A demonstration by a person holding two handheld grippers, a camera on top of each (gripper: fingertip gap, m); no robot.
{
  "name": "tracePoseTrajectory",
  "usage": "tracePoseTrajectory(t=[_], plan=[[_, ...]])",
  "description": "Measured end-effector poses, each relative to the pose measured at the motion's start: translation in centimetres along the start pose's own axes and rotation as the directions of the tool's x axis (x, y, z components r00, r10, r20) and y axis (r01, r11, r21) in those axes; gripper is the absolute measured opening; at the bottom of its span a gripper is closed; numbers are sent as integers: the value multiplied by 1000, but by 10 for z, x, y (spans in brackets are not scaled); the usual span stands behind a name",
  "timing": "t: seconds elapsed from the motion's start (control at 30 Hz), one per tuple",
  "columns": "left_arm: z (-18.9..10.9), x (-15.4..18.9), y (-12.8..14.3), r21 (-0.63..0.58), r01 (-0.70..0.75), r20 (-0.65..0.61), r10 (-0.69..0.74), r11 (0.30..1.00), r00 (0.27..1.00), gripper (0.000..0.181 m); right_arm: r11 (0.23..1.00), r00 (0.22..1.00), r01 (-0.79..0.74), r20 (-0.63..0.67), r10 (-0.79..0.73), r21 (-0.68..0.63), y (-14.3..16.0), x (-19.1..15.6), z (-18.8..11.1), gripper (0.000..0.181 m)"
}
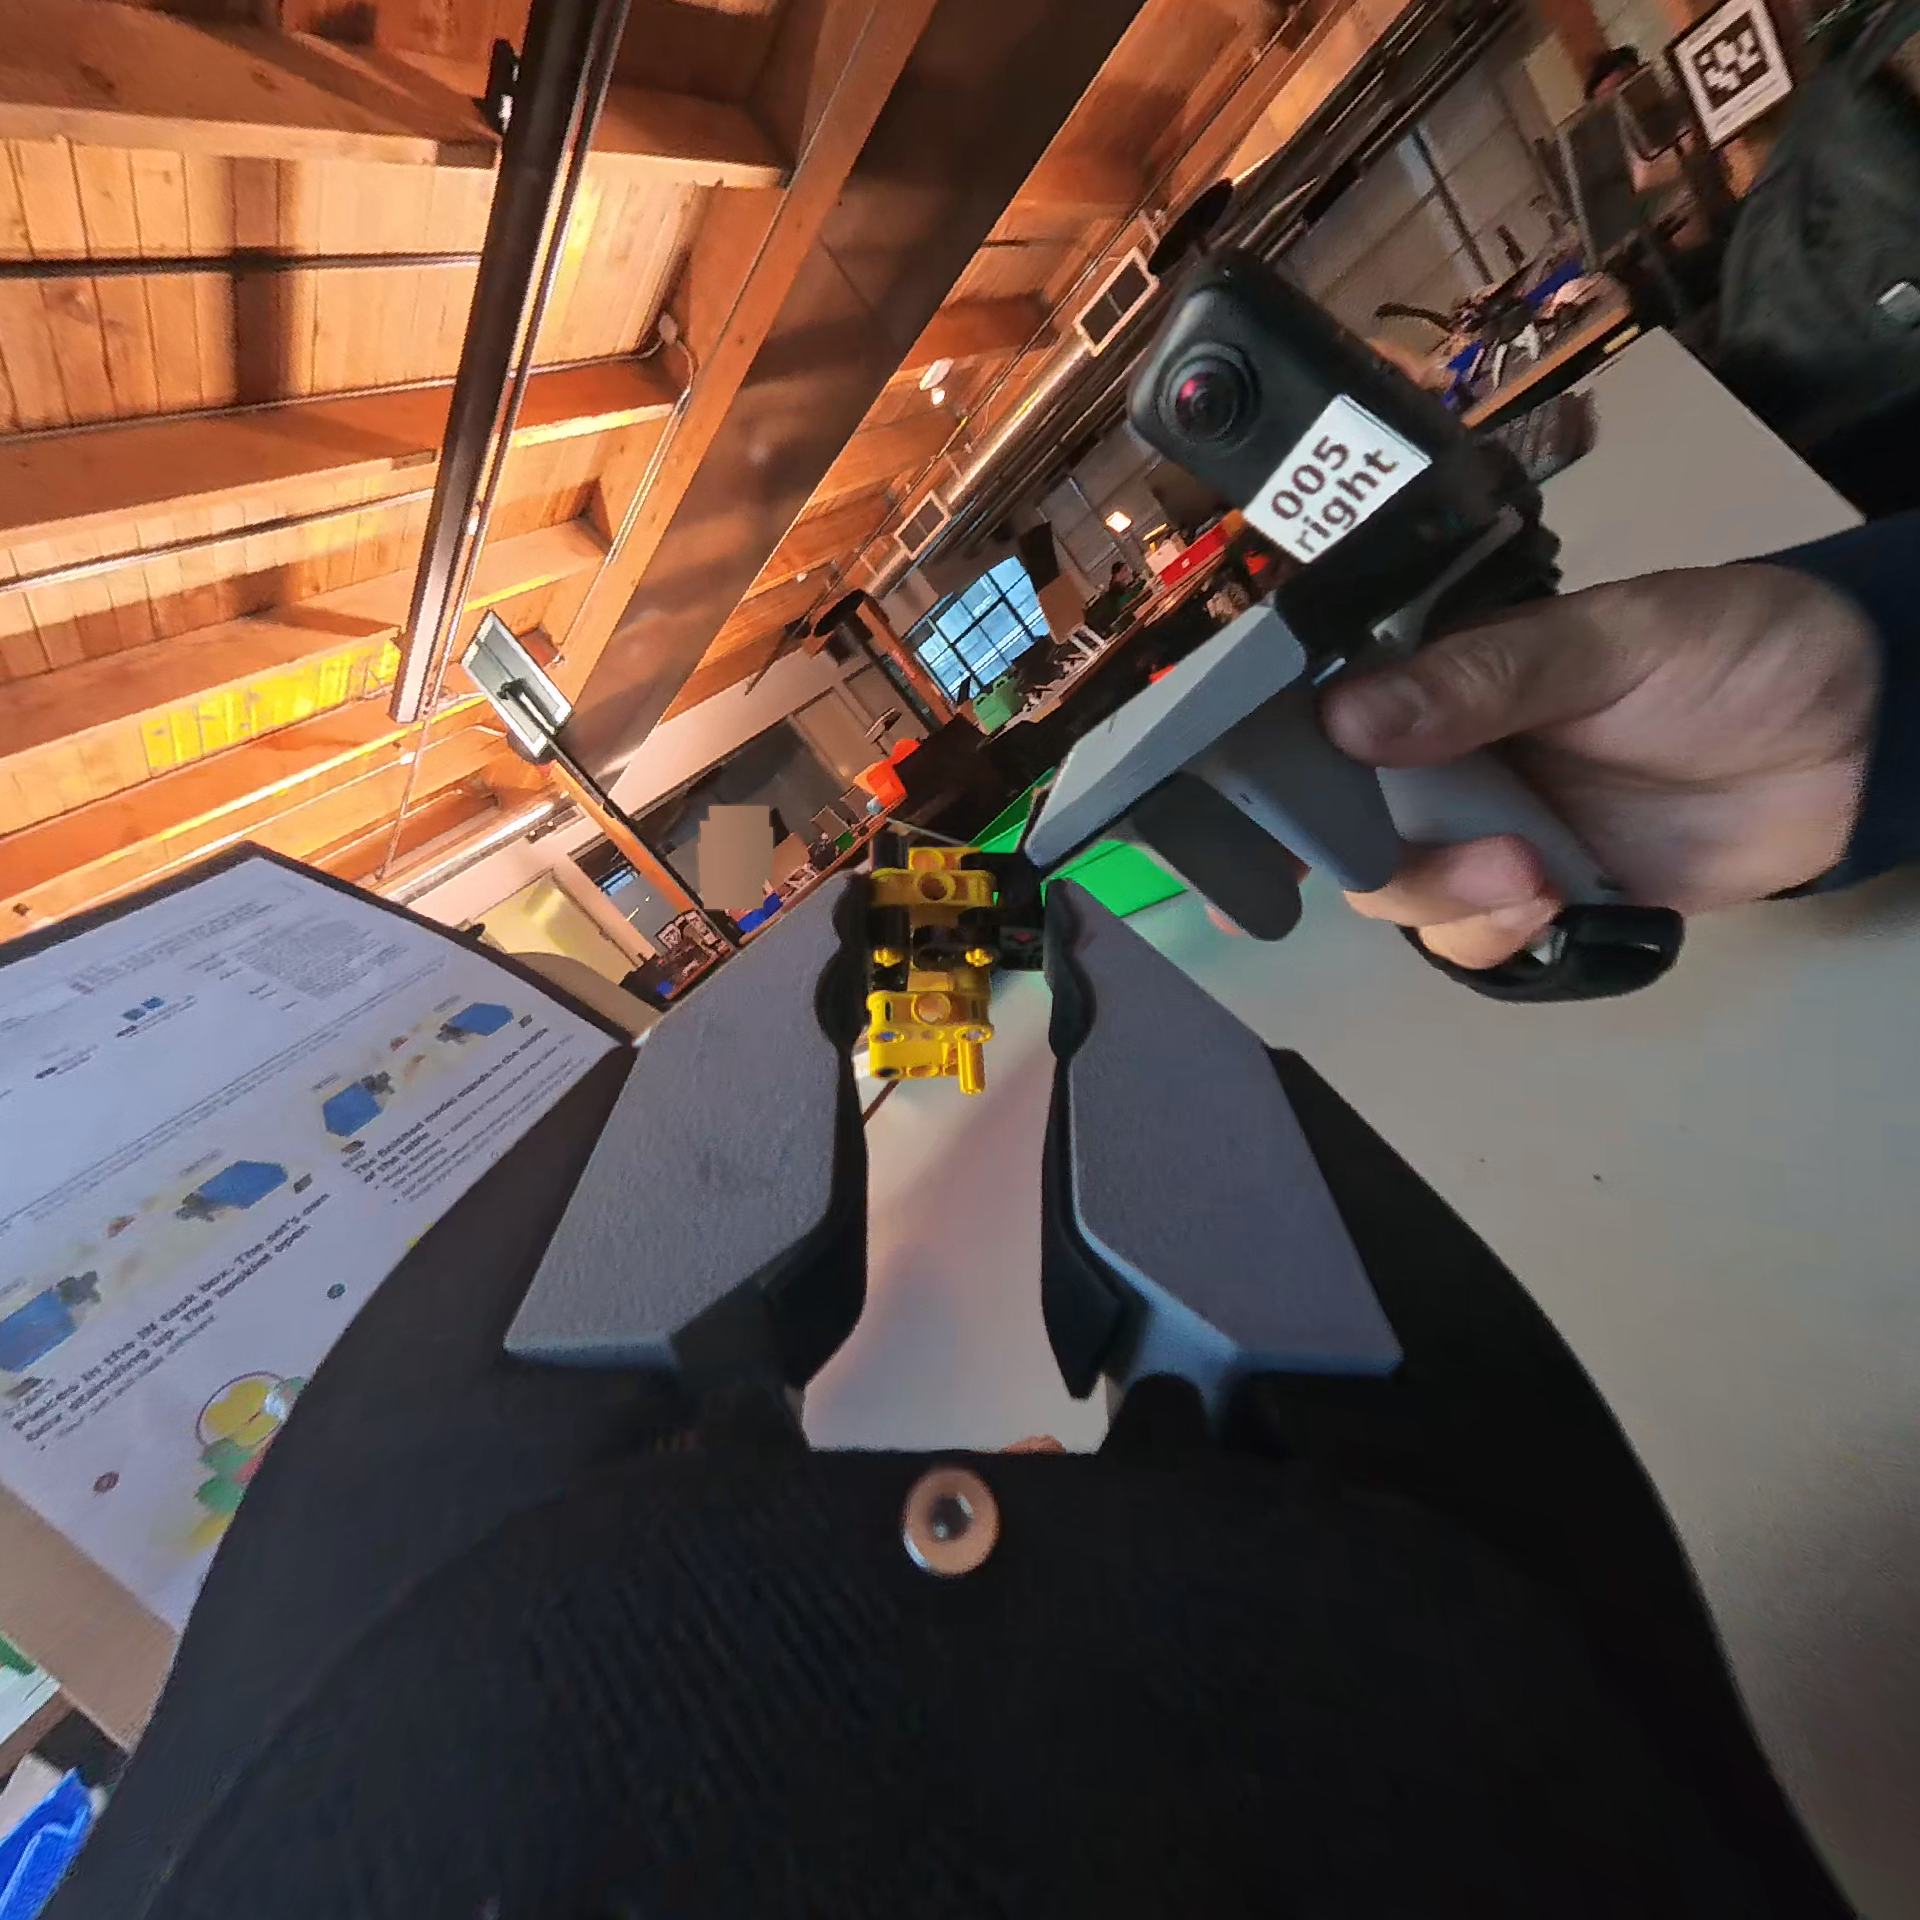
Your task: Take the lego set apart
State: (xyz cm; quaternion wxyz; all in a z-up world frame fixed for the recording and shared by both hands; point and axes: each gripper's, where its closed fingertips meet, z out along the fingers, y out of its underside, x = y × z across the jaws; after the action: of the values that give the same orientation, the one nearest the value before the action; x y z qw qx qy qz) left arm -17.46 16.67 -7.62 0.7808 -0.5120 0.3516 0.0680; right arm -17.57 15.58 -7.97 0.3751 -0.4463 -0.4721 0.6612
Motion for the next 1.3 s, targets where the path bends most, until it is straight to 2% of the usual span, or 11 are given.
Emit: tracePoseTrajectory(t=[0.03, 0.23, 0.43, 0.6, 0.67, 0.73, 0.8, 0.9, 1.03, 1.2, 1.3], plan=[[1, 0, 2, -10, -5, 10, 5, 1000, 1000, 31, 999, 999, -40, 11, 39, 18, 0, 1, 1, 3], [2, -1, 7, -67, -53, 42, 56, 996, 998, 31, 979, 981, -192, 48, 189, 69, 1, 7, 7, 8], [-1, -5, 8, -120, -98, 89, 109, 988, 990, 31, 940, 948, -315, 85, 306, 128, 1, 10, 12, 5], [3, -4, 18, -155, 25, 61, -16, 988, 998, 31, 927, 930, -366, 83, 359, 83, 8, 20, 11, 2], [6, 2, 23, -188, 26, 35, -20, 982, 999, 37, 943, 942, -333, 58, 332, 14, 19, 16, 17, 3], [5, 2, 27, -213, -13, 38, 21, 977, 999, 40, 940, 940, -341, 40, 340, 23, 18, 20, 18, 3], [3, -4, 33, -261, 5, 57, 10, 965, 998, 34, 927, 929, -371, 26, 370, 55, 15, 26, 18, 3], [7, -9, 33, -258, 16, 96, 9, 966, 995, 33, 912, 919, -392, 16, 393, 118, 10, 32, 19, 3], [12, -18, 44, -265, 200, 153, -164, 943, 975, 32, 870, 887, -450, -8, 461, 202, 8, 48, 22, 4], [16, -28, 50, -279, 248, 226, -188, 927, 956, 32, 826, 858, -499, 20, 513, 262, 0, 58, 23, 3], [18, -30, 48, -281, 218, 235, -153, 935, 960, 32, 821, 855, -506, 31, 517, 266, -2, 61, 23, 2]])
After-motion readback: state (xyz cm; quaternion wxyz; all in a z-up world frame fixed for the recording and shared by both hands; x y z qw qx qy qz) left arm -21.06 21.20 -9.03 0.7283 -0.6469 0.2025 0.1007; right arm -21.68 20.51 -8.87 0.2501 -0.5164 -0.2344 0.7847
